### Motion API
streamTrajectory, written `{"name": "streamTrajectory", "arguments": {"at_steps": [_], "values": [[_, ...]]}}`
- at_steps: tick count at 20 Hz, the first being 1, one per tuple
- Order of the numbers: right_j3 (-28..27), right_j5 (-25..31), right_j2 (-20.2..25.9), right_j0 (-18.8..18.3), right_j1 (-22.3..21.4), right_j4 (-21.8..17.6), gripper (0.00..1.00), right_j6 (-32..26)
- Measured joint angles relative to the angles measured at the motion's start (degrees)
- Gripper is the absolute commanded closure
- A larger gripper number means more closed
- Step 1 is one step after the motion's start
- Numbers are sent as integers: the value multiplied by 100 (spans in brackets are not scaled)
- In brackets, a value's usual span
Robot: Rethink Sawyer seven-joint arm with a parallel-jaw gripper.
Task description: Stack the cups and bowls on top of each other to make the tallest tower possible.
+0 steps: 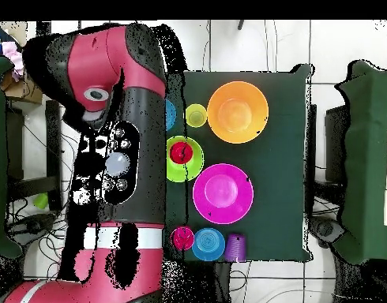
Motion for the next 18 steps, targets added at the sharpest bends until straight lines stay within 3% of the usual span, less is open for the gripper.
{"name": "streamTrajectory", "arguments": {"at_steps": [8,10,13,18], "values": [[996,-2598,155,-152,-72,-10,0,-1],[1230,-2972,212,-233,-114,-12,0,-1],[1732,-3614,351,-459,-230,-11,0,-2],[2858,-4685,753,-1220,-527,-36,0,-80]]}}
